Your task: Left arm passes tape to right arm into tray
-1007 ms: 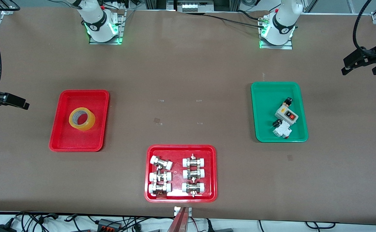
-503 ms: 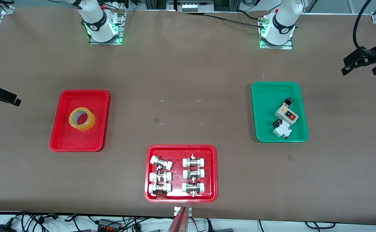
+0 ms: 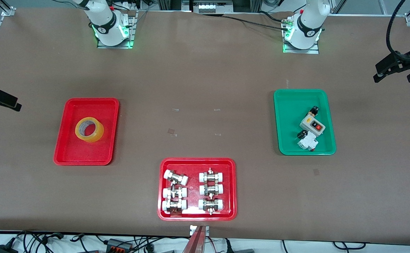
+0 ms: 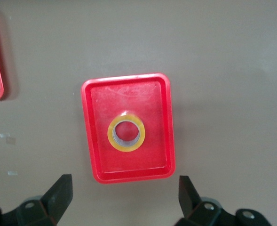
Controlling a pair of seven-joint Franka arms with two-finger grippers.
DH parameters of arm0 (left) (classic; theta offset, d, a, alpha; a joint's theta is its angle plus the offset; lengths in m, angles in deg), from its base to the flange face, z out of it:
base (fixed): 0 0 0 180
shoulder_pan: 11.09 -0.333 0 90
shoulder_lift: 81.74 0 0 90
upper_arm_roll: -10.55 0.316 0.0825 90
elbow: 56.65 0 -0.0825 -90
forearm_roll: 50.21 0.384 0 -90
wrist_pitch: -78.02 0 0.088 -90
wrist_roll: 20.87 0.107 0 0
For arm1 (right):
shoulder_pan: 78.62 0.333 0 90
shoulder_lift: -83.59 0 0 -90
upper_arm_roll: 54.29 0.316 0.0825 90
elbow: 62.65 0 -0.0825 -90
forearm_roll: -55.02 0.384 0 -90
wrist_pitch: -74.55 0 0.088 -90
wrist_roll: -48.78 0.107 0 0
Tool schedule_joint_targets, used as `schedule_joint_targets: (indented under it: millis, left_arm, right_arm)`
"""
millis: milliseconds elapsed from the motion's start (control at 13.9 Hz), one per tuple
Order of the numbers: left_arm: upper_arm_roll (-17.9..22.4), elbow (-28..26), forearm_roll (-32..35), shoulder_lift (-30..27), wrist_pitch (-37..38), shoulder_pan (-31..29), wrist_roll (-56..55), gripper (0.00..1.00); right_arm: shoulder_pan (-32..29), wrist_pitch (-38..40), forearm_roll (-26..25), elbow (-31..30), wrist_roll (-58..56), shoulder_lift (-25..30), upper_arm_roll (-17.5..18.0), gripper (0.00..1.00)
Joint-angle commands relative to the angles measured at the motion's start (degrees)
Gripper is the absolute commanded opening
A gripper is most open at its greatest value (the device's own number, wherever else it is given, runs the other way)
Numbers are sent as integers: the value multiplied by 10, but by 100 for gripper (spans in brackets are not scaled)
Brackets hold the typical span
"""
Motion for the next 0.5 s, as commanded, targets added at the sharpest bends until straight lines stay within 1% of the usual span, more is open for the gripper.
schedule_joint_targets:
  millis: [0,431]
  left_arm:
    - [0,10,3,3,2,-2,9,100]
    - [-1,9,2,2,2,-2,6,100]
  right_arm:
    - [7,-43,-13,-98,-6,68,2,100]
    - [7,-51,-13,-186,-6,127,2,100]
